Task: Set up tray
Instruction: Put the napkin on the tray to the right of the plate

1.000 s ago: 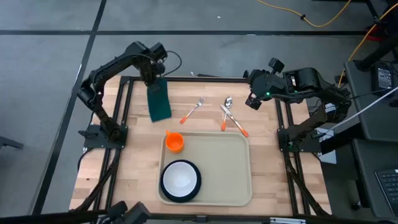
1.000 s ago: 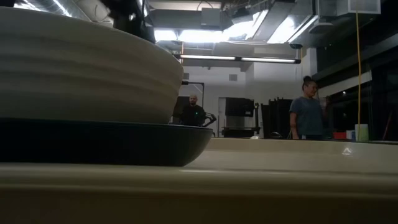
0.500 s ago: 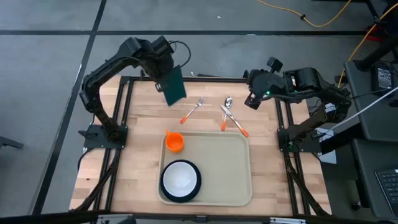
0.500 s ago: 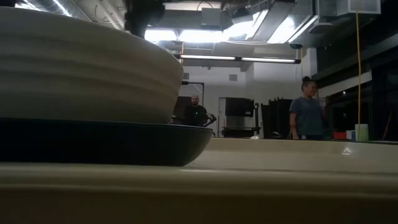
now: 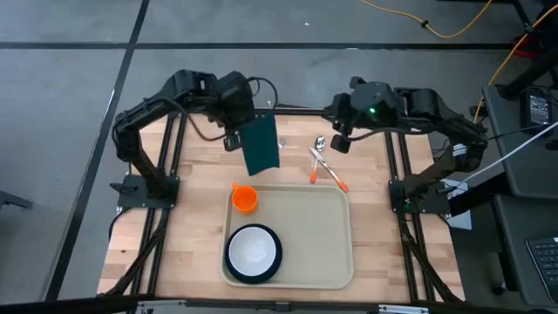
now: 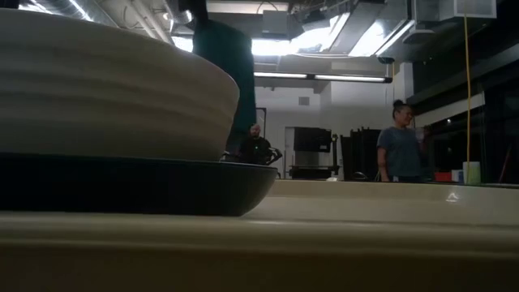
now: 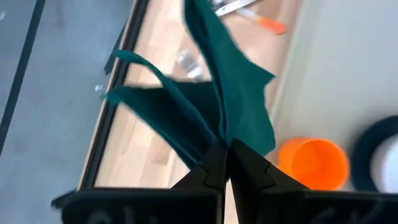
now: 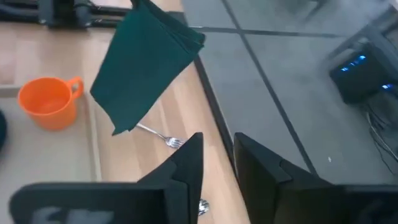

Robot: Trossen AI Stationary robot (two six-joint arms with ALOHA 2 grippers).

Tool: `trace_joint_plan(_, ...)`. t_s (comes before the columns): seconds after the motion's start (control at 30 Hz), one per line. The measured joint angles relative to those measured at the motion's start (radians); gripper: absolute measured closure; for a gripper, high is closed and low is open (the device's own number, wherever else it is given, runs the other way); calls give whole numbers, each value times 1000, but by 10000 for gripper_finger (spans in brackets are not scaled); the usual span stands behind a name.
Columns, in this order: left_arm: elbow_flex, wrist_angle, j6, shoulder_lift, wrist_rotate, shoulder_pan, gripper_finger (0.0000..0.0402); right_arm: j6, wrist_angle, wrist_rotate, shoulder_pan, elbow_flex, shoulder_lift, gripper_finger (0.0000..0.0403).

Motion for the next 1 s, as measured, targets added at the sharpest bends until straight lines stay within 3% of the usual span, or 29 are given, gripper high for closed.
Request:
trace_joint_plan(0.5, 77, 3, -88, 1, -44, -247, 400, -24, 188, -439, -161, -1, 256, 91)
trace_joint_plan(0.7, 77, 1, -112, 1, -41, -286, 400, -24, 212, -495, -164, -1, 336, 72)
trace_joint_plan(1.0, 77, 1, -109, 1, -4, -289, 400, -40, 225, -497, -167, -1, 323, 71)
